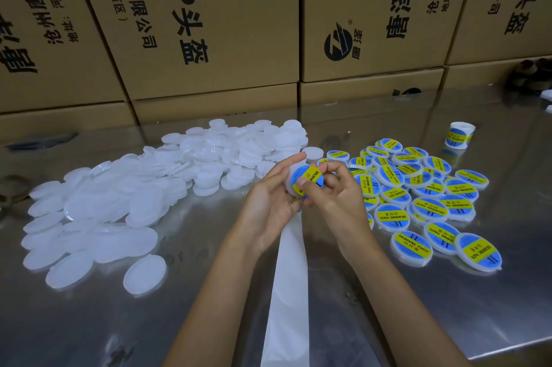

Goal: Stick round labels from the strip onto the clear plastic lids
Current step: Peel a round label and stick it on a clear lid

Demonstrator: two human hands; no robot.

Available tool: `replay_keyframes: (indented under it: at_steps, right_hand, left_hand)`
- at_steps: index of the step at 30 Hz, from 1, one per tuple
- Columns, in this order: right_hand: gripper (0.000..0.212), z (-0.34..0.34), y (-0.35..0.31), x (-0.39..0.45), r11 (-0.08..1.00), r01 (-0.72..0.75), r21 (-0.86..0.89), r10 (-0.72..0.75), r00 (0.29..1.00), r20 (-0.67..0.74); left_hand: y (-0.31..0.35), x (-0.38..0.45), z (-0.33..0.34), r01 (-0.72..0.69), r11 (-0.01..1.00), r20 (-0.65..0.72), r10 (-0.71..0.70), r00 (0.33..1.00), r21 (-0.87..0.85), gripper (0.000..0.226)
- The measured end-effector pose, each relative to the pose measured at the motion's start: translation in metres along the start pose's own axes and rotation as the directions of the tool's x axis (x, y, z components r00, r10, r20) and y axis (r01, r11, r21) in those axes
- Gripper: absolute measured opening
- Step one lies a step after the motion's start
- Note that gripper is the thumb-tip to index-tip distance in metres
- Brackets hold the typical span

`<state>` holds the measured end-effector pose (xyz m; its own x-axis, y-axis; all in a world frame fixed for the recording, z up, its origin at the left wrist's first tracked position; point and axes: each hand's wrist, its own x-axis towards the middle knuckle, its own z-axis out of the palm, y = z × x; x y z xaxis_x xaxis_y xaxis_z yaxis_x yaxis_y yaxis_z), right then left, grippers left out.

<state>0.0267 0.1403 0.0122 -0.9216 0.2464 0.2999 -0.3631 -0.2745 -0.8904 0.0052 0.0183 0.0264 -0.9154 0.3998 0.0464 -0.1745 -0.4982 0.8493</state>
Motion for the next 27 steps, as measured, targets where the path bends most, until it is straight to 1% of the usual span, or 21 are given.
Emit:
replay_keyframes:
  at_steps: [4, 12, 20, 23, 27]
  right_hand:
    - [0.025, 0.000, 0.002, 0.002, 1.000, 0.005, -0.027, -0.006, 1.000, -0.021]
    - [0.026, -0.002, 0.005, 0.002, 0.998, 0.018, -0.068, -0.020, 0.999, -0.026]
    - [0.028, -0.003, 0.009, 0.004, 0.987, 0.059, -0.146, -0.067, 0.996, -0.052]
    - [0.030, -0.003, 0.012, 0.004, 0.963, 0.103, -0.249, -0.123, 0.990, -0.067]
    - [0.033, -0.004, 0.016, 0.004, 0.914, 0.119, -0.388, -0.165, 0.982, -0.087]
  left_hand:
    - [-0.002, 0.001, 0.001, -0.006, 1.000, 0.025, 0.006, 1.000, -0.005, 0.039]
    - [-0.003, 0.001, 0.002, -0.018, 0.998, 0.046, 0.016, 0.999, 0.056, 0.038]
    - [-0.005, -0.001, 0.006, -0.033, 0.993, 0.026, 0.030, 0.999, 0.110, 0.035]
    - [-0.006, 0.000, 0.008, -0.047, 0.992, -0.003, 0.047, 0.999, 0.120, 0.035]
    - [-0.006, 0.000, 0.008, -0.050, 0.995, -0.028, 0.053, 0.998, 0.086, 0.034]
